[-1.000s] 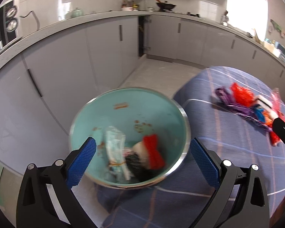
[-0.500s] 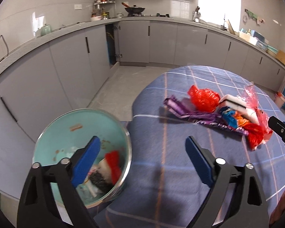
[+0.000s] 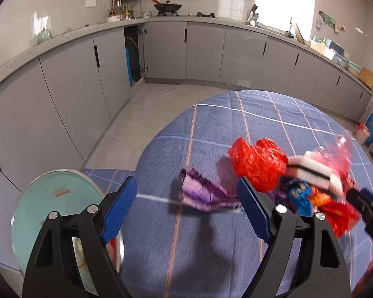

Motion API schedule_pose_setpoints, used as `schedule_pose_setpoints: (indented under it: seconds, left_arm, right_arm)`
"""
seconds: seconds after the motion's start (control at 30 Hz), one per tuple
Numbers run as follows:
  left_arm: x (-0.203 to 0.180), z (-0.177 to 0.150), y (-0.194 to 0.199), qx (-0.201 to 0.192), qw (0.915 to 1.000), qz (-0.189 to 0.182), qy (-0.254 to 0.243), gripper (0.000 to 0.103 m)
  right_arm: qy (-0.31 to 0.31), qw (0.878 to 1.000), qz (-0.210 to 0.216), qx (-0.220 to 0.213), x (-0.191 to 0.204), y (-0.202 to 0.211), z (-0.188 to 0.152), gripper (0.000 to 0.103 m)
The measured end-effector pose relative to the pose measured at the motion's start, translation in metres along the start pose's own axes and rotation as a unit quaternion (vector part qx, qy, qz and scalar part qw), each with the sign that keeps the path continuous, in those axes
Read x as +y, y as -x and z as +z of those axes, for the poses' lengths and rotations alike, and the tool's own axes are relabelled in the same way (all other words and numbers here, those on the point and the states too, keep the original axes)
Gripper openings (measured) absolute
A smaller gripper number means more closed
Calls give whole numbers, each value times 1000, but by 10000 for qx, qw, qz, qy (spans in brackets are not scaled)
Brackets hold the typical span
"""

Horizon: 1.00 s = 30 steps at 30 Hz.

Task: Collect trash
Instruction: 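Grasp the pink plastic bag with the right tool while the left tool grasps the purple wrapper, then carry the pink bag and purple wrapper over the teal bin and open both tools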

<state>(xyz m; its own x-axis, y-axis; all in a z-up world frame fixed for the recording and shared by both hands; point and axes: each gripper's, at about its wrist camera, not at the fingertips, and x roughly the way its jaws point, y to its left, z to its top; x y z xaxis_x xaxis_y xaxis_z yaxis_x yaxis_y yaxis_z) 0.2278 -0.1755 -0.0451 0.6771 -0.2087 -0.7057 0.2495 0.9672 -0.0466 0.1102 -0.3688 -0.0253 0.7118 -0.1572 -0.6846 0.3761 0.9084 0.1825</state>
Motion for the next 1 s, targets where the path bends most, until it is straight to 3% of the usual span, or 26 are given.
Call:
schedule_pose_setpoints:
  seconds: [0.1, 0.13, 0.17, 0.2, 0.37, 0.83, 1.0]
  left_arm:
    - [1, 2, -13, 149, 9997, -107, 165, 71]
    - [0, 2, -19, 236, 9993, -184, 206, 62]
    - [0, 1, -22, 297, 9991, -233, 193, 48]
    - [-2, 0, -27, 393, 9986, -316, 177, 42]
    - [1, -7, -16, 247, 9980, -559, 175, 21]
    - [28, -36, 75, -447, 9971, -608, -44, 14]
    - [50, -41, 100, -647, 9965, -511, 165, 14]
  right_arm:
    - [-26, 9999, 50, 114, -3, -4, -1, 40]
    - [-22, 9999, 61, 156, -4, -5, -2, 34]
    - [-31, 9998, 81, 179, -5, -5, -3, 34]
    - [-56, 9997, 101, 193, -6, -5, -4, 33]
    - [-119, 9998, 118, 128, -7, 5, -7, 24]
    - [-143, 9984, 386, -383, 7, 72, -22, 23]
    - [0, 9979, 468, -443, 22, 79, -27, 23]
